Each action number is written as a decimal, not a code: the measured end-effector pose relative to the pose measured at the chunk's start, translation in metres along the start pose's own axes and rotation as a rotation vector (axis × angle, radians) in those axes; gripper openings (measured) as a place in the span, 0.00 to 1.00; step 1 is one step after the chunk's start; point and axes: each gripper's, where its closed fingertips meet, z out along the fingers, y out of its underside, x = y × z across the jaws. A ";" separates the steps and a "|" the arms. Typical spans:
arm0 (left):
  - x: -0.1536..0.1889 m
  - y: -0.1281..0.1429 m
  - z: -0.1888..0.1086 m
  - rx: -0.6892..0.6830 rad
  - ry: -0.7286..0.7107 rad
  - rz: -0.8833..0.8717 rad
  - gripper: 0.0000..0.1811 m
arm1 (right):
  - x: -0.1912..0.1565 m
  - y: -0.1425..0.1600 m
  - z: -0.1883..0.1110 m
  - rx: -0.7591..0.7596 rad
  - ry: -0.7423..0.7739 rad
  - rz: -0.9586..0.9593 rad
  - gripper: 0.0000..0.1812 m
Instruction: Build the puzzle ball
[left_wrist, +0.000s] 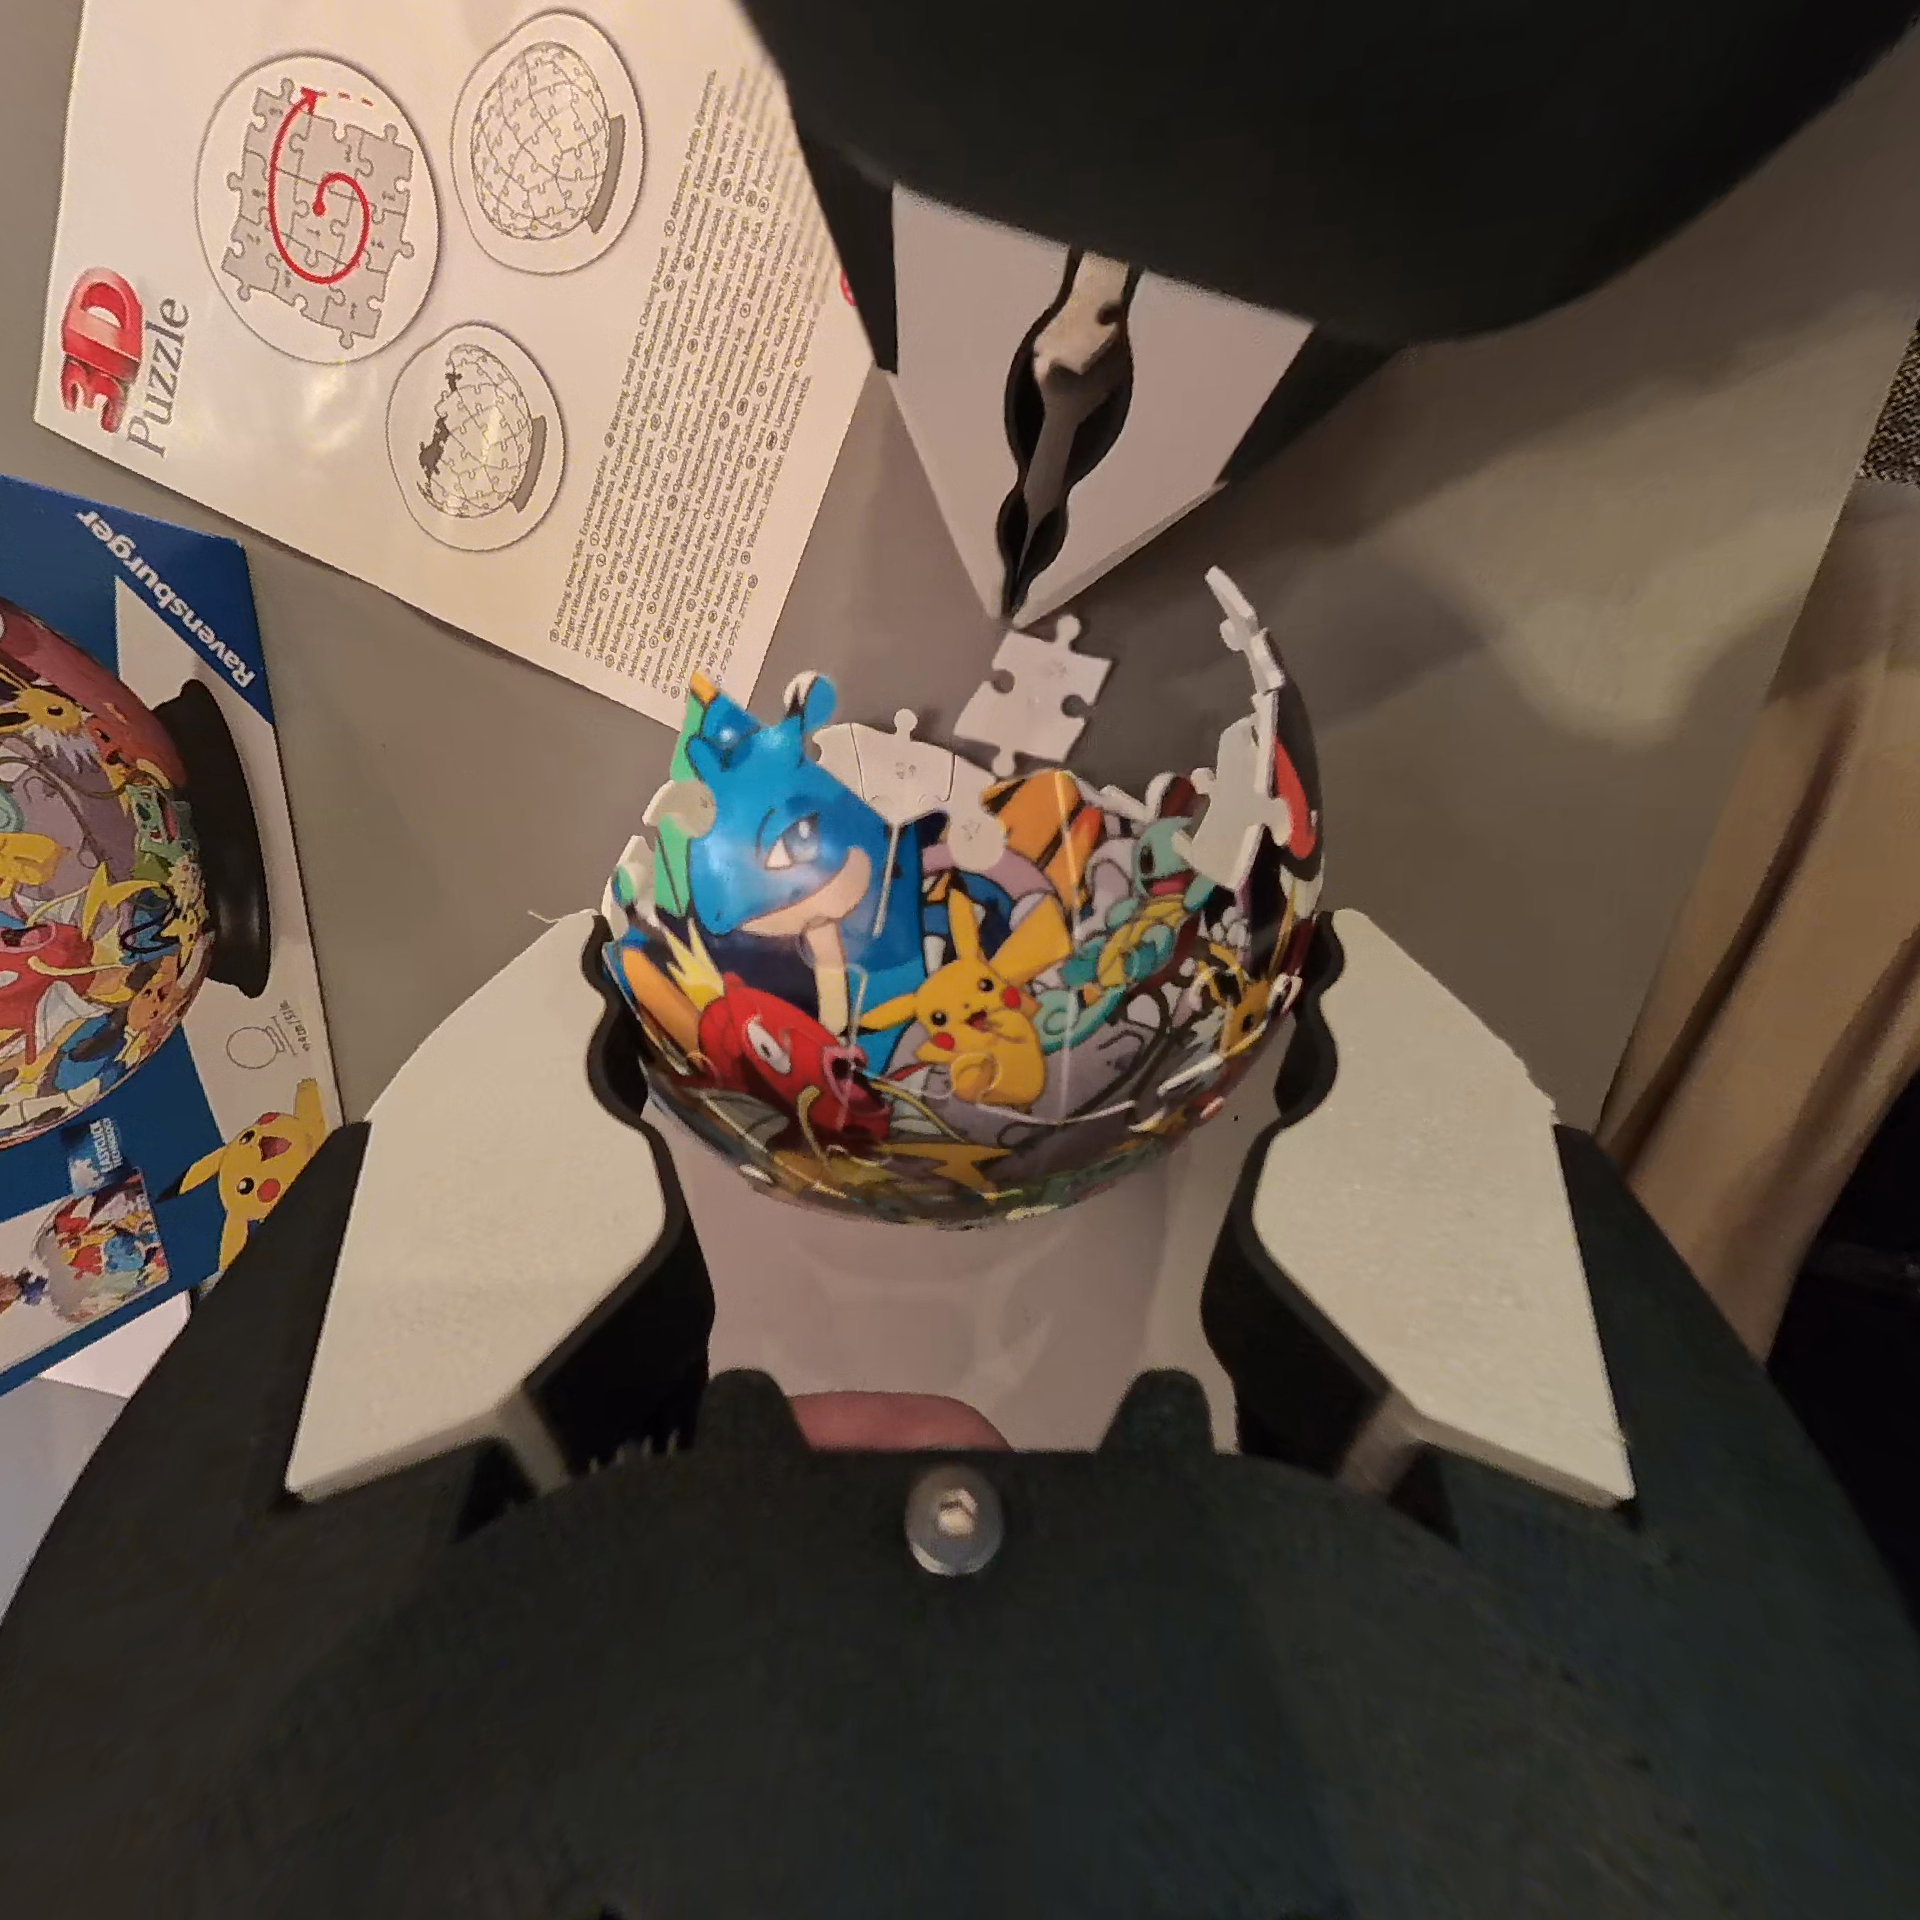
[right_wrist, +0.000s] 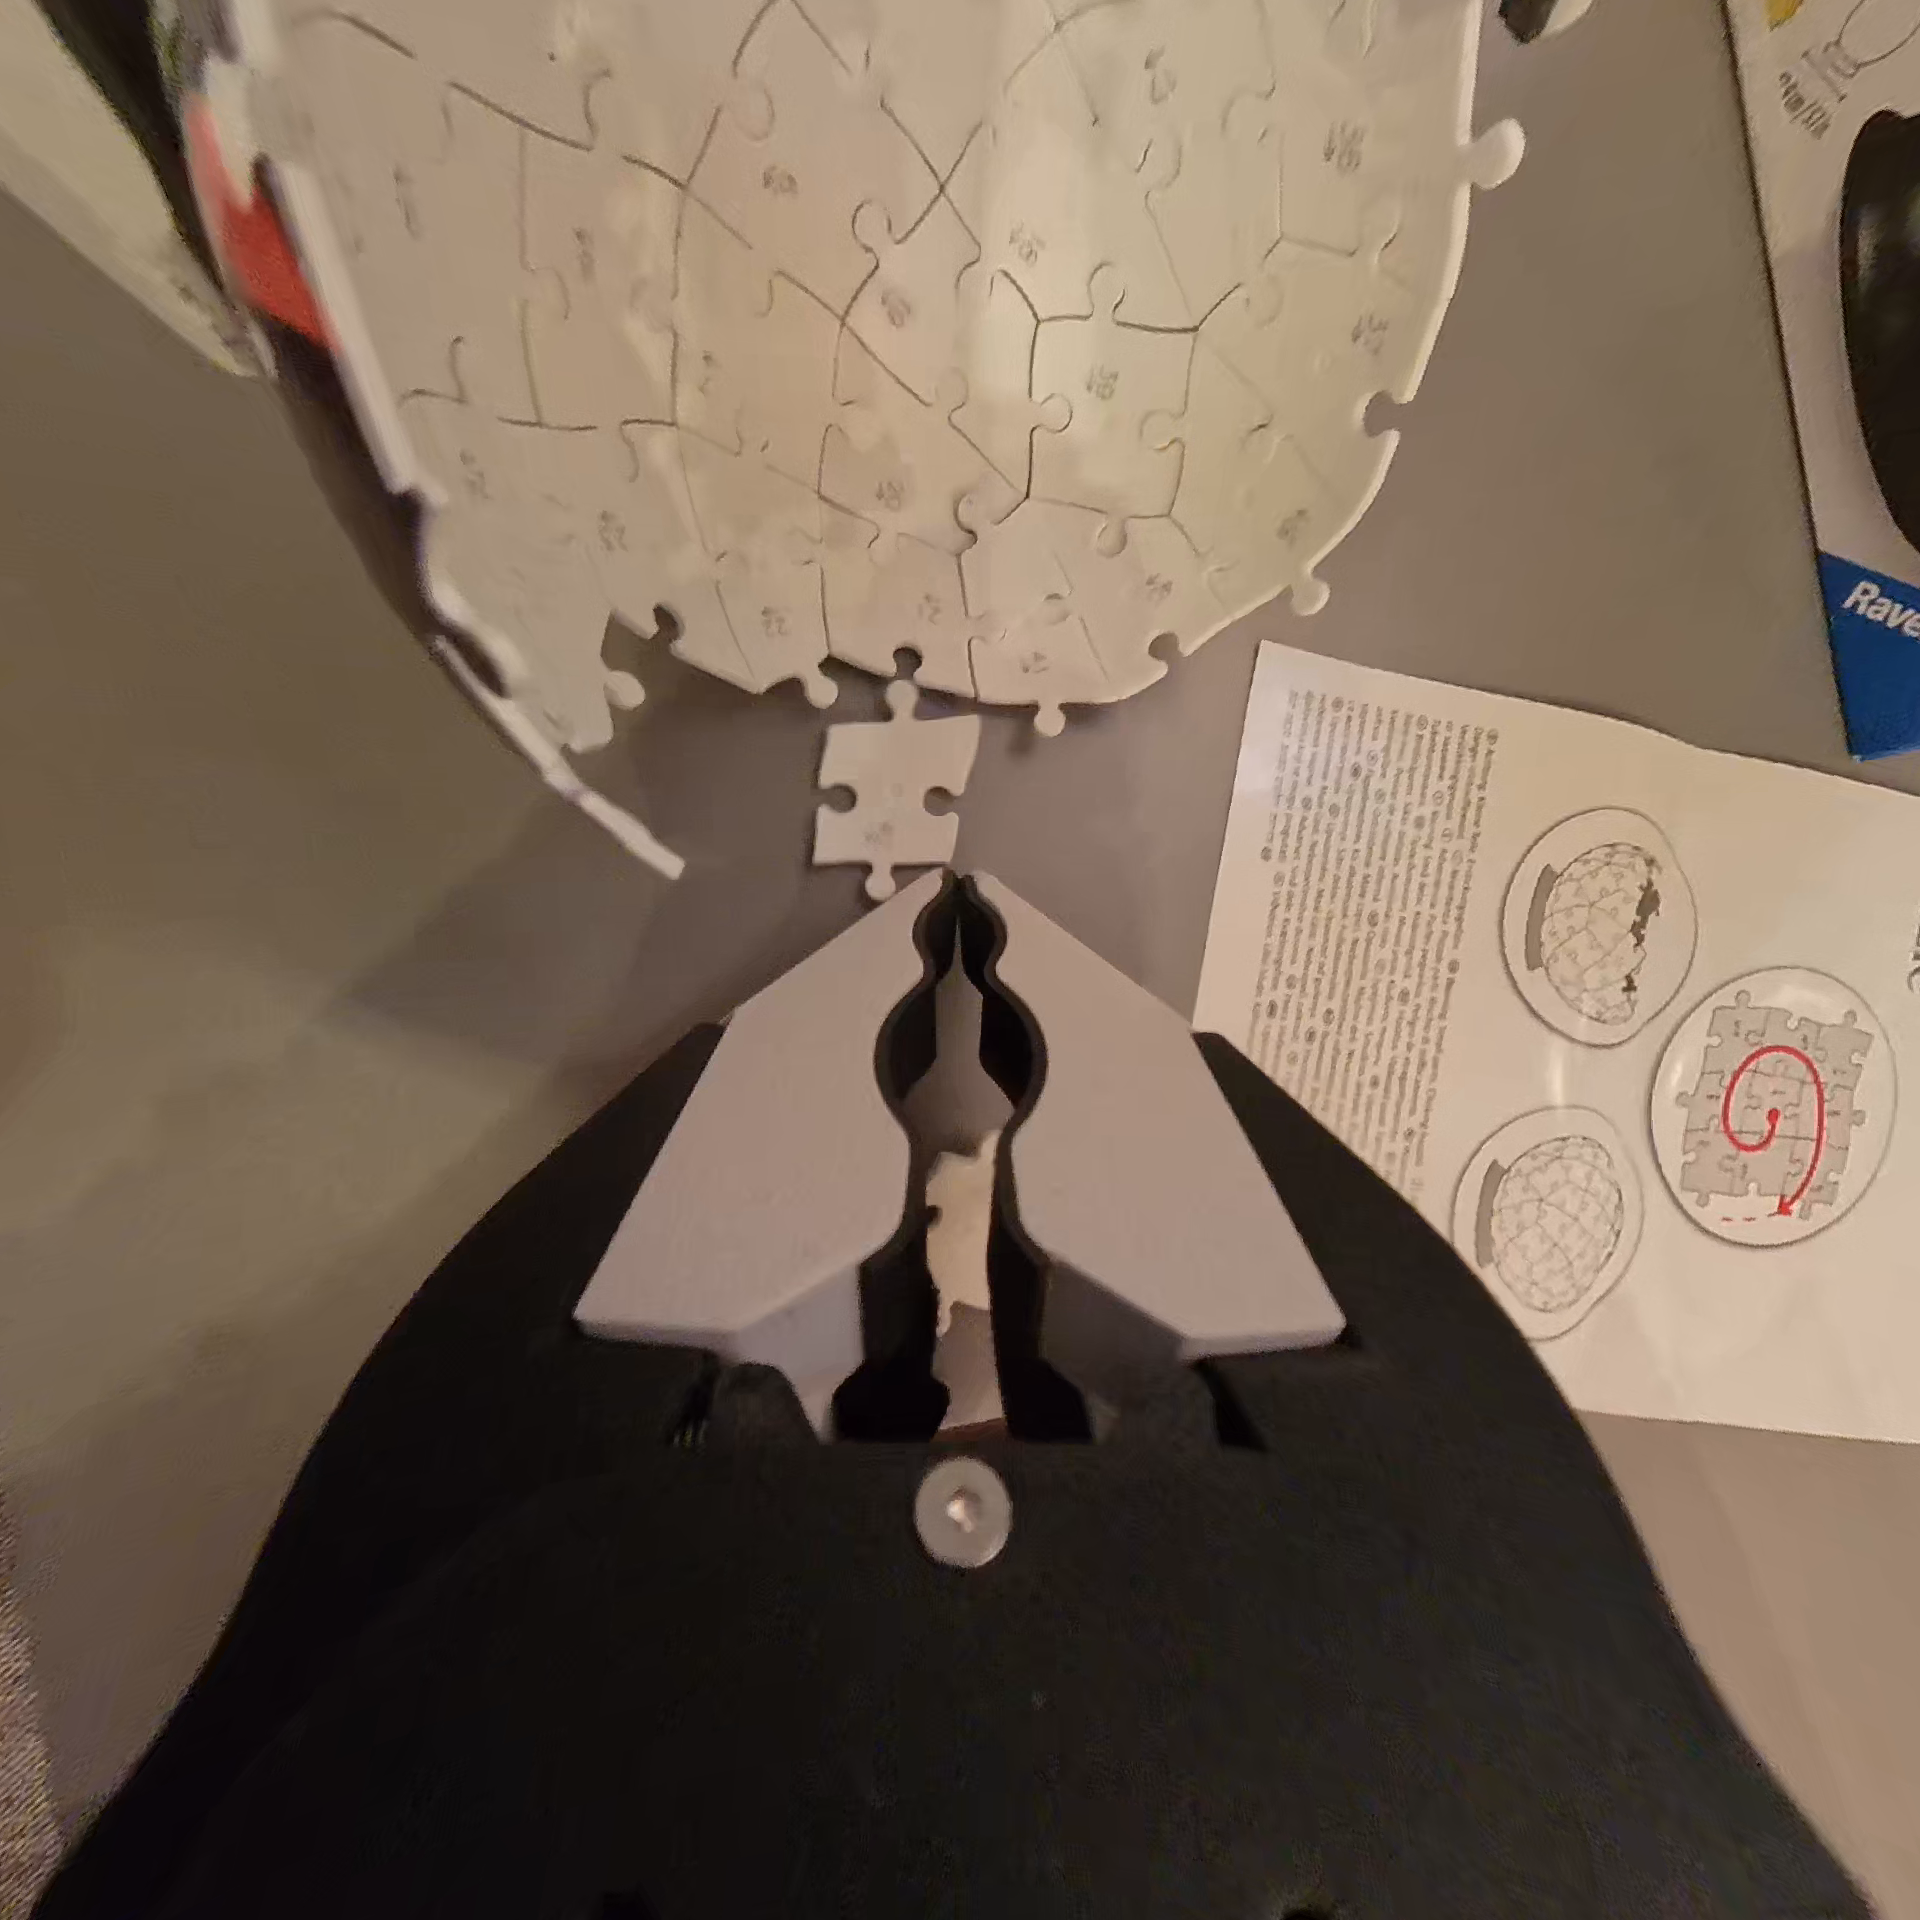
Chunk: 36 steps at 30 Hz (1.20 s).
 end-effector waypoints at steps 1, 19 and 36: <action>0.000 0.000 0.000 0.001 -0.001 0.001 0.66 | -0.002 0.002 -0.001 -0.009 -0.005 0.001 0.00; 0.002 0.001 -0.001 0.011 0.000 -0.003 0.66 | -0.007 -0.010 0.003 0.068 -0.059 0.035 0.16; 0.001 0.002 -0.001 0.012 -0.001 -0.003 0.66 | -0.006 -0.012 0.004 0.087 -0.082 0.080 0.07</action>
